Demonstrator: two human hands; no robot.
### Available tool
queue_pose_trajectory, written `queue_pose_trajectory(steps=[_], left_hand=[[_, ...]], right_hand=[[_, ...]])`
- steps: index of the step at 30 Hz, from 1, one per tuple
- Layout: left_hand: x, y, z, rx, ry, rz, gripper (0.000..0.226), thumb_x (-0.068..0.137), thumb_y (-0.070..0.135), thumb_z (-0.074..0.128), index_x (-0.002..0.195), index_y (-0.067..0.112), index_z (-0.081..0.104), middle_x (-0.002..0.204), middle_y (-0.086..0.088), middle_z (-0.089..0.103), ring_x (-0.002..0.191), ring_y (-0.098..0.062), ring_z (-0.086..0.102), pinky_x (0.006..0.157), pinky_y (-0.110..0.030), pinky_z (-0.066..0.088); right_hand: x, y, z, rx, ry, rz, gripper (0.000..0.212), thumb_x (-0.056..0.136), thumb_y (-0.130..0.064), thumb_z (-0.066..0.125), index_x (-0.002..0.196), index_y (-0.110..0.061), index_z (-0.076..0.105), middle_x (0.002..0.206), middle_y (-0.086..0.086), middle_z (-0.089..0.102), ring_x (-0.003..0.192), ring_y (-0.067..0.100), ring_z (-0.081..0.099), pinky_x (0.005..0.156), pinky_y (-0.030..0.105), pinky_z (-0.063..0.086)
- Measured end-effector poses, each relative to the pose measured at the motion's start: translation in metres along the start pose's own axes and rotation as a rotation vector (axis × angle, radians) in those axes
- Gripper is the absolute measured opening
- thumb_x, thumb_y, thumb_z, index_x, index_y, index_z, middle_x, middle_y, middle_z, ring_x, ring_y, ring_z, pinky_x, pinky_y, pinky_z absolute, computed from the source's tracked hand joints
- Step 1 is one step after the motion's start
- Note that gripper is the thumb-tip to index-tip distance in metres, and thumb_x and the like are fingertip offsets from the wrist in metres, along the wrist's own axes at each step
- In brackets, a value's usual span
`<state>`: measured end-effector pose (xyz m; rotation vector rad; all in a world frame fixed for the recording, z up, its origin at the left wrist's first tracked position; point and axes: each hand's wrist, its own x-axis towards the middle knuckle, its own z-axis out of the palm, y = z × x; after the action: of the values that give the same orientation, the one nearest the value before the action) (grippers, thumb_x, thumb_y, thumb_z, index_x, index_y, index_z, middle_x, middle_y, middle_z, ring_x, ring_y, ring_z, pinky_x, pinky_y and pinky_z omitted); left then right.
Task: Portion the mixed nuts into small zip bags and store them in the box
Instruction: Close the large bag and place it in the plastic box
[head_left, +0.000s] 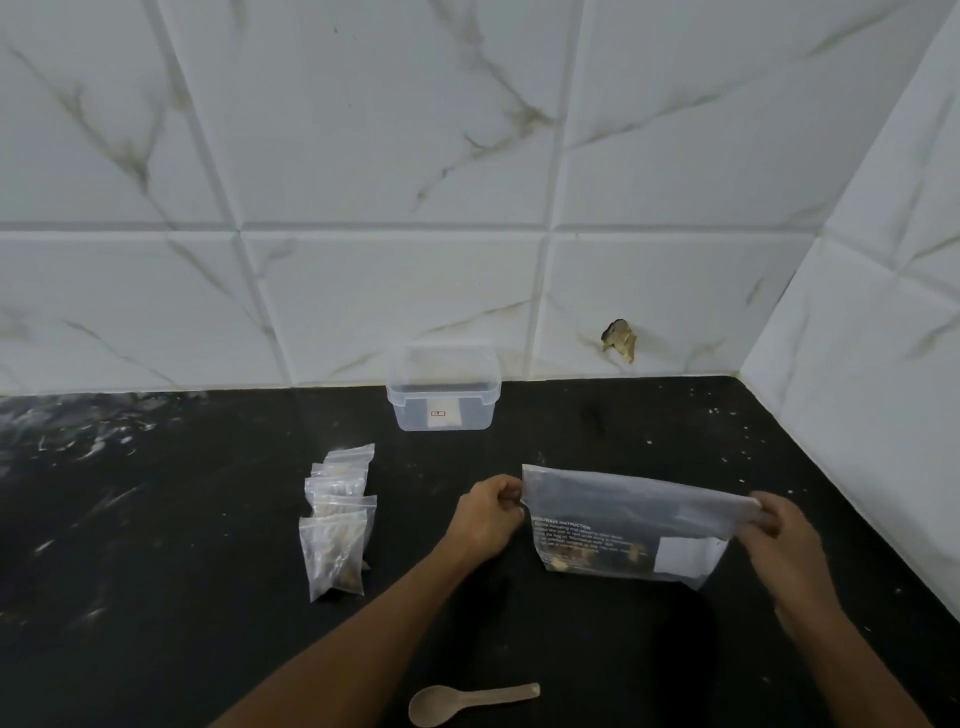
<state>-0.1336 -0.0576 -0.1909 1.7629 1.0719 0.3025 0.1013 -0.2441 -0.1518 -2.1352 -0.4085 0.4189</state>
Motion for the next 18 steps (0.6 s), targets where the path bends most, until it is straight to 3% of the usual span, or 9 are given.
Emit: queue_pose_trajectory(steps=[2,5,11,15,18], left_hand=[[-0.003,-0.005,-0.014,0.009,0.022,0.002,0.044,0.096,0.008,0.057,0.139,0.020,0.051,0.138,0.001,0.057,0.124,-0.011,0.055,0.102,-0.026,0.046],[-0.005,-0.013,-0.047,0.043,0.125,0.029,0.044,0.097,0.006,0.054,0.139,0.019,0.051,0.140,0.000,0.056,0.126,-0.011,0.054,0.099,-0.022,0.045],[0.004,-0.015,-0.113,0.039,0.401,0.005,0.039,0.097,0.006,0.052,0.135,0.011,0.056,0.130,-0.003,0.063,0.114,-0.015,0.059,0.093,-0.025,0.046],[0.021,-0.007,-0.138,-0.045,0.504,-0.030,0.034,0.097,0.011,0.052,0.130,0.010,0.059,0.118,-0.005,0.066,0.100,-0.018,0.062,0.083,-0.030,0.052],[0.042,-0.008,-0.148,-0.178,0.518,-0.078,0.029,0.097,0.015,0.051,0.123,0.008,0.063,0.113,-0.009,0.068,0.095,-0.020,0.061,0.083,-0.035,0.053]], right_hand=[[-0.009,-0.015,-0.004,-0.008,0.085,-0.079,0.052,0.090,0.003,0.055,0.138,-0.016,0.045,0.134,0.014,0.051,0.118,0.031,0.053,0.089,0.042,0.046],[-0.020,-0.046,-0.002,-0.009,0.180,-0.258,0.049,0.088,0.003,0.055,0.133,-0.018,0.050,0.137,0.009,0.049,0.124,0.027,0.048,0.094,0.041,0.043],[-0.022,-0.104,0.054,0.016,0.007,-0.486,0.022,0.095,-0.016,0.053,0.115,-0.018,0.062,0.116,-0.001,0.058,0.106,0.013,0.054,0.089,0.030,0.044],[-0.019,-0.145,0.110,0.087,-0.214,-0.379,0.024,0.099,-0.031,0.048,0.114,-0.019,0.061,0.109,-0.001,0.060,0.097,0.013,0.058,0.075,0.024,0.046],[-0.008,-0.166,0.152,0.204,-0.370,-0.189,0.026,0.101,-0.032,0.043,0.116,-0.018,0.059,0.112,0.002,0.060,0.112,0.022,0.057,0.098,0.041,0.048]])
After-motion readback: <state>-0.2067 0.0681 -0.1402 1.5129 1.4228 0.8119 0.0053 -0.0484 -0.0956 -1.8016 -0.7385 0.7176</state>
